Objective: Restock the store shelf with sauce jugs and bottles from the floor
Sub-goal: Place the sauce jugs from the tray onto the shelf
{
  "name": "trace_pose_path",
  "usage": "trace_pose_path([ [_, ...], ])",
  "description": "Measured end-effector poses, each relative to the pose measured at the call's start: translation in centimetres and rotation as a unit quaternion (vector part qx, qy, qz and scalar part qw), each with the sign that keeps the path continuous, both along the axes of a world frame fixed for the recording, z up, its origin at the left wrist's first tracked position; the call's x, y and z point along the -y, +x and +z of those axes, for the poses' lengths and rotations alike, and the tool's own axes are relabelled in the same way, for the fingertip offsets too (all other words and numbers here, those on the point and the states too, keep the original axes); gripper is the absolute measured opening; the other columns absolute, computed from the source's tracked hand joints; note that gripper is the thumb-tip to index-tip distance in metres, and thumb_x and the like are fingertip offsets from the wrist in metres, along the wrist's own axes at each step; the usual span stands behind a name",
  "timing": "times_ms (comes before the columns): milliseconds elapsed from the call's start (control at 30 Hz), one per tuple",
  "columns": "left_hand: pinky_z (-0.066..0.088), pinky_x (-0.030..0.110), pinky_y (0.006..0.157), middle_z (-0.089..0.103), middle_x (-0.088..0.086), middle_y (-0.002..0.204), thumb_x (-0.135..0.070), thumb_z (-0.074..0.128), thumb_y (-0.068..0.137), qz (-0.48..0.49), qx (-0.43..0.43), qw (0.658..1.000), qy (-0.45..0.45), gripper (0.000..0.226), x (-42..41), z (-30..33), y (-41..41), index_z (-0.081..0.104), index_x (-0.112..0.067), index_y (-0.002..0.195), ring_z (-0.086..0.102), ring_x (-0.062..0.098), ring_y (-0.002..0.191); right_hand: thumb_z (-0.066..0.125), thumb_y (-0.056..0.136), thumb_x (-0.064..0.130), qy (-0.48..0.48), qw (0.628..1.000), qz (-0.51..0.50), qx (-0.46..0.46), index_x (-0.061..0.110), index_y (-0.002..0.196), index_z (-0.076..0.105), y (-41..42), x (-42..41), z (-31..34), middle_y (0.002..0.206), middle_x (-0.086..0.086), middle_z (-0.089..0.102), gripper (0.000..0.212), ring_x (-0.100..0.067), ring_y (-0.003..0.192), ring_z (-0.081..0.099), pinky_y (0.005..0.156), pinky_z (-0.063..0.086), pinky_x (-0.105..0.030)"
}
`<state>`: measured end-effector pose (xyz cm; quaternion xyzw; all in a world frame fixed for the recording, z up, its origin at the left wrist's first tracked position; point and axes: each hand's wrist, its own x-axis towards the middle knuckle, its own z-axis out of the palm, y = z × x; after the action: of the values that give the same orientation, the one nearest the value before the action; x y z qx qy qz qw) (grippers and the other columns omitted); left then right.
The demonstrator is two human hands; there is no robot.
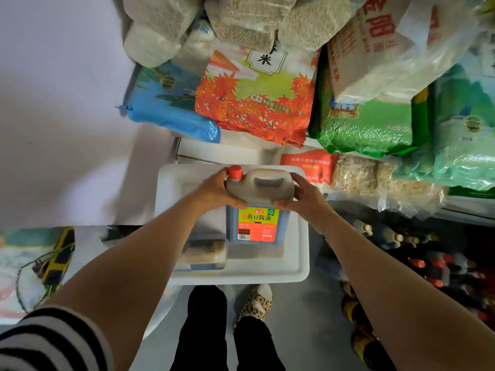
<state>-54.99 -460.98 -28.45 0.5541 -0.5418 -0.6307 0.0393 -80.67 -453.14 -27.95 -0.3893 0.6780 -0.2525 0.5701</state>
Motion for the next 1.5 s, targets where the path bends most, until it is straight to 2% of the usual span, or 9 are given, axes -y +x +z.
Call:
trace_pose_path([
  [367, 0.055, 0.036, 0.093, 0.069, -0.008, 0.109, -0.036, 0.099, 0.046, -0.037, -0.004, 0.983, -0.182, 0.084, 6.2, 20.5, 4.9, 0.054, -0.032, 0.117, 0.065, 0.013, 0.103, 0.095, 0.053, 0.041, -0.164, 0.983, 0.017, -0.077, 0.028, 0.138, 0.056, 4.5, 5.8, 19.7, 0.105, 0.004, 0.078, 0.094, -0.018, 0.1, 0.074, 0.09, 0.058, -0.053],
  [500, 0.048, 0.01, 0.074, 0.064, -0.014, 0.1, -0.029, 0.097, 0.054, -0.046, -0.003, 0.958, -0.285, 0.076, 9.1, 31.2, 8.1, 0.054, -0.028, 0.116, 0.06, 0.001, 0.09, 0.094, 0.054, 0.043, -0.265, 0.958, 0.029, -0.106, 0.034, 0.124, 0.06, 7.7, 8.6, 29.5, 0.1, 0.006, 0.078, 0.079, -0.017, 0.098, 0.074, 0.087, 0.057, -0.055],
  [600, 0.055, 0.036, 0.093, 0.068, -0.006, 0.111, -0.046, 0.095, 0.037, -0.043, -0.031, 0.935, -0.351, 0.093, 11.0, 38.9, 10.7, 0.055, -0.029, 0.12, 0.065, 0.013, 0.103, 0.097, 0.057, 0.035, -0.344, 0.931, 0.017, -0.124, 0.035, 0.121, 0.063, 10.0, 10.7, 36.8, 0.098, 0.006, 0.078, 0.072, -0.018, 0.096, 0.074, 0.085, 0.057, -0.055],
  [700, 0.055, 0.036, 0.092, 0.071, -0.006, 0.111, -0.032, 0.098, 0.043, -0.032, -0.051, 0.911, -0.409, 0.088, 12.9, 45.5, 13.2, 0.058, -0.028, 0.122, 0.067, 0.012, 0.103, 0.093, 0.052, 0.05, -0.404, 0.904, 0.01, -0.138, 0.033, 0.127, 0.061, 12.3, 13.0, 43.2, 0.106, 0.005, 0.077, 0.083, -0.019, 0.1, 0.072, 0.087, 0.057, -0.051],
  [833, 0.056, 0.027, 0.084, 0.07, -0.012, 0.103, -0.003, 0.093, 0.057, -0.001, -0.101, 0.891, -0.444, 0.076, 15.3, 51.9, 15.0, 0.056, -0.033, 0.117, 0.068, 0.001, 0.091, 0.092, 0.069, 0.017, -0.459, 0.881, 0.015, -0.113, 0.026, 0.13, 0.057, 14.6, 16.1, 49.4, 0.112, 0.003, 0.073, 0.071, -0.012, 0.102, 0.069, 0.09, 0.057, -0.031],
  [1000, 0.053, 0.043, 0.099, 0.068, -0.002, 0.118, -0.008, 0.096, 0.05, 0.027, -0.117, 0.885, -0.45, 0.09, 19.0, 54.1, 15.6, 0.055, -0.027, 0.127, 0.065, 0.019, 0.112, 0.092, 0.07, 0.015, -0.484, 0.864, 0.016, -0.137, 0.029, 0.119, 0.061, 15.9, 20.6, 51.8, 0.105, 0.01, 0.072, 0.06, 0.001, 0.094, 0.067, 0.083, 0.058, -0.03],
  [1167, 0.053, 0.023, 0.085, 0.065, 0.001, 0.121, 0.008, 0.087, 0.063, 0.027, -0.125, 0.892, -0.434, 0.085, 23.0, 53.3, 15.2, 0.049, -0.016, 0.136, 0.063, 0.017, 0.11, 0.094, 0.059, 0.041, -0.468, 0.868, 0.024, -0.168, 0.031, 0.118, 0.064, 16.4, 24.7, 51.0, 0.11, 0.008, 0.074, 0.067, -0.011, 0.104, 0.069, 0.092, 0.057, -0.05],
  [1267, 0.05, 0.016, 0.077, 0.064, -0.009, 0.106, 0.011, 0.084, 0.065, 0.034, -0.134, 0.894, -0.426, 0.074, 25.0, 52.0, 14.7, 0.05, -0.022, 0.121, 0.061, 0.006, 0.097, 0.09, 0.051, 0.055, -0.461, 0.867, 0.034, -0.185, 0.031, 0.124, 0.062, 15.6, 27.3, 49.9, 0.111, 0.007, 0.073, 0.082, -0.017, 0.106, 0.069, 0.089, 0.057, -0.052],
  [1500, 0.052, 0.024, 0.076, 0.064, -0.007, 0.111, 0.003, 0.086, 0.069, 0.032, -0.13, 0.907, -0.4, 0.079, 28.1, 50.9, 14.0, 0.047, -0.022, 0.133, 0.061, 0.013, 0.104, 0.091, 0.071, 0.026, -0.437, 0.883, 0.012, -0.169, 0.026, 0.128, 0.059, 15.2, 29.1, 49.3, 0.119, 0.003, 0.071, 0.065, -0.018, 0.111, 0.067, 0.097, 0.056, -0.05],
])
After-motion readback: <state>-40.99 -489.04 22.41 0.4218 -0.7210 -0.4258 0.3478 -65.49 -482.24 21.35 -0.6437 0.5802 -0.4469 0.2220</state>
